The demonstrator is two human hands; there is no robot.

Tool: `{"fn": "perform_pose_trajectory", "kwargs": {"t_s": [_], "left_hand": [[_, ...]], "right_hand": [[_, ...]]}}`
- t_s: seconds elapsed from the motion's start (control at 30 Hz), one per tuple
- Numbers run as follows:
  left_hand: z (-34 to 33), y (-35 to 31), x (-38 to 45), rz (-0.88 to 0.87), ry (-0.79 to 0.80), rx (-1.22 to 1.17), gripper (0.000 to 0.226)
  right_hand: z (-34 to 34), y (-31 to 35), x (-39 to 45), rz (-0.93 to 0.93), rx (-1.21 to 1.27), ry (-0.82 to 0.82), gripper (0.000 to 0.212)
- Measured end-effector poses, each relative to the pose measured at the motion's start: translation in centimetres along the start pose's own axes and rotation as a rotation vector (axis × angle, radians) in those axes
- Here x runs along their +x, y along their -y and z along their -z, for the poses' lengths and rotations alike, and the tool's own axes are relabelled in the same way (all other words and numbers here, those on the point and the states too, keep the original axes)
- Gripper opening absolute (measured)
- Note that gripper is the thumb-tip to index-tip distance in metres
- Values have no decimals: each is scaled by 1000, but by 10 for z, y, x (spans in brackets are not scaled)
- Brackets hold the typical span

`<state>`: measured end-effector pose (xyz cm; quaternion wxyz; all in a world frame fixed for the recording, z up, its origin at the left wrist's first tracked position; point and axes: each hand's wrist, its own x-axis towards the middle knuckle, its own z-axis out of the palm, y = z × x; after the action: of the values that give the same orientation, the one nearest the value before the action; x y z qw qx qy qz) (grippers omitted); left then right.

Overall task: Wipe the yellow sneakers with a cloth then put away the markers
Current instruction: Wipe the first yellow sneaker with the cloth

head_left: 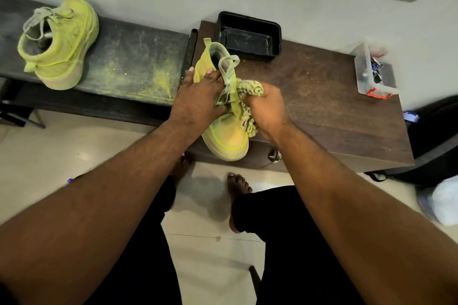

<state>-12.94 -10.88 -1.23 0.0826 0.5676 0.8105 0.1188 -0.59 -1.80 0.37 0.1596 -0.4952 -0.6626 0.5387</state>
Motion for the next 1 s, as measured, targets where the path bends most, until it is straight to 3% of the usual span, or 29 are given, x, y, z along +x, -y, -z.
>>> {"fn": "perform_pose_trajectory", "kwargs": {"t_s": [0.33, 0.4, 0.47, 0.57, 0.7, 0.83, 1.0], "left_hand": [[-1, -6, 1, 26, 33, 79, 74], [0, -5, 0, 19, 29, 33, 73], [2, -3, -1, 10, 31, 14, 72], [3, -4, 0, 4, 36, -14, 74], [7, 3, 2, -20, 23, -54, 73], [6, 10, 1, -55, 3, -21, 72], [4, 12, 3, -61, 21, 46, 70]], "right_hand": [[40, -20, -73, -139, -328, 244, 23], [55, -19, -76, -203, -227, 255, 22], [62, -14, -73, -221, -22, 157, 27], [54, -3, -54, -73, 60, 2, 32], [24, 5, -21, 148, -85, -11, 43], [0, -6, -18, 314, -318, 106, 61], [5, -11, -35, 476, -886, 347, 81]]}}
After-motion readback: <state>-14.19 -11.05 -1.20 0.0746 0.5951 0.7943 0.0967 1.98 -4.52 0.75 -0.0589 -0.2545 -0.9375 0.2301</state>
